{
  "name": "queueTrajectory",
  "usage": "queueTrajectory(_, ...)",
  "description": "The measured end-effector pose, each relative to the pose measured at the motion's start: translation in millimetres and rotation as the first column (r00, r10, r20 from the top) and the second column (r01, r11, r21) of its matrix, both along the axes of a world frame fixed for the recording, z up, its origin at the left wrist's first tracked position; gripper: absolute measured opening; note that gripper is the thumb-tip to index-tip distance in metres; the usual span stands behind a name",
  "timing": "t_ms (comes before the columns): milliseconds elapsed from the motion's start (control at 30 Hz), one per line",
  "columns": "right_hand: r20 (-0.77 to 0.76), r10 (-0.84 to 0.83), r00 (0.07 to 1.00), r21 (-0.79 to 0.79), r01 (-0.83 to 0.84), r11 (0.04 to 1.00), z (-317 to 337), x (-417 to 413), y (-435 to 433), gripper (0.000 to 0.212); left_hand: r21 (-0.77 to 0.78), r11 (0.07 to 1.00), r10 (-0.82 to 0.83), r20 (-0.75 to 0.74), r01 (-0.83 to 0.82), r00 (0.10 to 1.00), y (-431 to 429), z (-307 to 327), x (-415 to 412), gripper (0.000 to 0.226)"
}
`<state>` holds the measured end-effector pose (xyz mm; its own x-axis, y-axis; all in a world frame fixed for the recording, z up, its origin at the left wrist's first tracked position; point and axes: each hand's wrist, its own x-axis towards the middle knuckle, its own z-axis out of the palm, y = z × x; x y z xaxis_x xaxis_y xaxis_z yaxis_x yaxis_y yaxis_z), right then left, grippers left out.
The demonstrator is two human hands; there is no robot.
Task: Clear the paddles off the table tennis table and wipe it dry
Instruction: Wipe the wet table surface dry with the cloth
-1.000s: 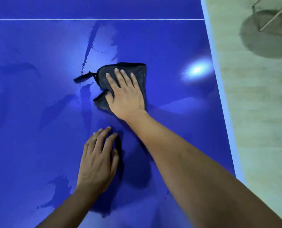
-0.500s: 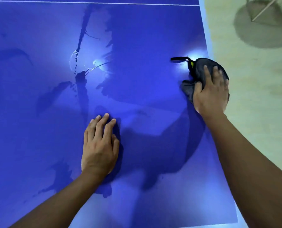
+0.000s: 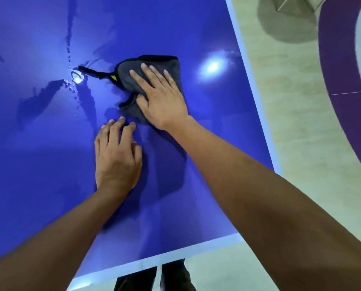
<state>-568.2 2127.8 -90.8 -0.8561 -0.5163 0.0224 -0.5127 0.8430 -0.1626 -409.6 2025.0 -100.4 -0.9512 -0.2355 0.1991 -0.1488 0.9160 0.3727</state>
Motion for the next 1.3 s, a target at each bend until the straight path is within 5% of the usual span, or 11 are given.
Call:
queueTrajectory(267, -0.002, -0.457, 0.89, -0.037, 0.456, 0.889, 0.3, 60.7, 213.7, 0.068, -0.039, 0.999, -0.012, 0.071, 0.014, 0.997, -3.7, 1.9, 4.1, 0.044)
queueTrajectory(467, 0.04, -0.567, 0.823, 0.012, 0.567, 0.823, 4.8, 71.2, 197.3, 0.064, -0.025, 1.0, -0.015, 0.073, 0.017, 0.997, 13.1, 14.9, 69.4, 0.058)
queueTrajectory(667, -0.01, -0.147, 0.989, -0.047, 0.146, 0.988, 2.2, 147.8, 50.9, 0.071, -0.063, 0.996, -0.053, 0.126, 0.061, 0.991, 53.3, 4.6, 219.5, 0.06)
queueTrajectory(767, -0.004, 0.077, 0.997, -0.042, -0.077, 0.996, 4.4, 199.1, 2.6, 0.069, -0.093, 0.995, -0.008, 0.146, 0.021, 0.989, 55.9, -2.1, 245.4, 0.058)
queueTrajectory(867, 0.013, 0.131, 0.991, -0.04, -0.131, 0.991, 1.8, 208.8, 19.8, 0.065, -0.118, 0.992, -0.029, 0.166, 0.049, 0.986, 55.3, -6.1, 251.4, 0.058)
queueTrajectory(1000, 0.007, -0.1, 0.995, -0.091, 0.1, 0.991, -4.6, 196.7, 118.4, 0.067, -0.144, 0.987, -0.037, 0.182, 0.064, 0.983, 55.0, -7.4, 253.0, 0.059)
queueTrajectory(1133, 0.004, -0.435, 0.901, -0.098, 0.433, 0.896, -4.8, 186.8, 255.9, 0.065, -0.143, 0.988, -0.028, 0.165, 0.052, 0.986, 58.6, -8.1, 252.2, 0.058)
queueTrajectory(1300, 0.04, -0.574, 0.818, -0.095, 0.575, 0.812, -6.5, 200.0, 239.6, 0.065, -0.077, 0.995, -0.05, 0.164, 0.064, 0.985, 52.1, -6.8, 253.1, 0.058)
